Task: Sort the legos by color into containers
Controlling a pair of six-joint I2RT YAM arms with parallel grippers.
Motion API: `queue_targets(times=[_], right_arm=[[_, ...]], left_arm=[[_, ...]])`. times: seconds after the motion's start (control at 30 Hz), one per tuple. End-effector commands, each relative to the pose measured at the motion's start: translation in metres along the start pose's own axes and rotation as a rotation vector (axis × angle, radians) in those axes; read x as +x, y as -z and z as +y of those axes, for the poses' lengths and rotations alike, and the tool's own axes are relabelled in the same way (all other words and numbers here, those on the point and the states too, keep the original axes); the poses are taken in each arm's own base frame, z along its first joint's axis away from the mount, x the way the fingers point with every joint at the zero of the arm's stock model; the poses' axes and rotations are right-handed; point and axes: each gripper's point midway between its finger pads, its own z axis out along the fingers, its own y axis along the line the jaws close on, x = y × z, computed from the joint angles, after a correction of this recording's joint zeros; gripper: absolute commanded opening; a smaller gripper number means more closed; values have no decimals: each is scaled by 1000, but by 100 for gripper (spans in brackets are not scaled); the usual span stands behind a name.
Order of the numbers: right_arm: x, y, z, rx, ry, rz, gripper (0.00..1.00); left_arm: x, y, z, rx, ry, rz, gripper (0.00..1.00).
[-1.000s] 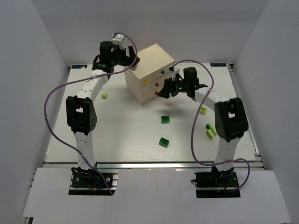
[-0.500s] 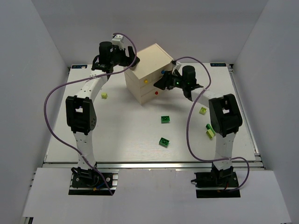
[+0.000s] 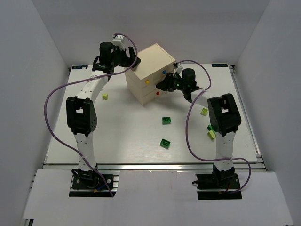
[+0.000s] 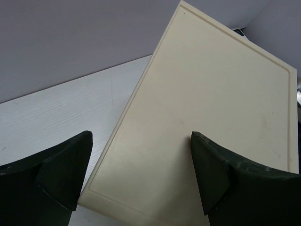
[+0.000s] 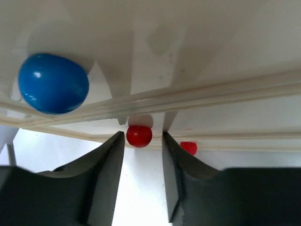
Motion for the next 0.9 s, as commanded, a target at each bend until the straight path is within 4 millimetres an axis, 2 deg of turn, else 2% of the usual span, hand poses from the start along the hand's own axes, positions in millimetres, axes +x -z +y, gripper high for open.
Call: queue_targets(times=[0.0,0.03,0.27,0.33,0.37,0.43,0.47,0.53,0.6,0.67,0.7,0.77,0.87], right_arm=[[-34,-8,11,-35,73,-106,39],[-36,-7,13,-43,86,-115,33],[-33,1,15,-50,108,-124,12],[-35,7,19,-52,124,-134,11],[-26,12,14,-39,125,-122,11],[-27,21,19,-40,143,-129,11],[-20,28,11,-24,139,-118,10],[-20,36,15,-26,148,-121,10],[-12,45,10,-14,147,-104,10],[-15,54,13,-17,157,-107,10],[-5,57,13,-16,150,-89,10],[-7,65,17,-19,157,-90,11],[2,74,19,-15,155,-71,13]], left_arm=[[11,12,-3,3,9,52,93],[11,11,-3,3,8,54,93],[10,12,-3,0,9,52,93],[9,11,-2,-6,18,50,93],[8,12,-1,-12,18,46,93],[6,12,0,-20,19,42,93],[5,12,0,-26,21,38,93],[3,13,3,-41,23,34,93],[2,13,4,-51,25,31,93],[1,12,5,-57,29,29,93],[0,12,6,-62,28,26,93],[-1,12,6,-64,30,23,93],[0,10,8,-68,34,25,93]])
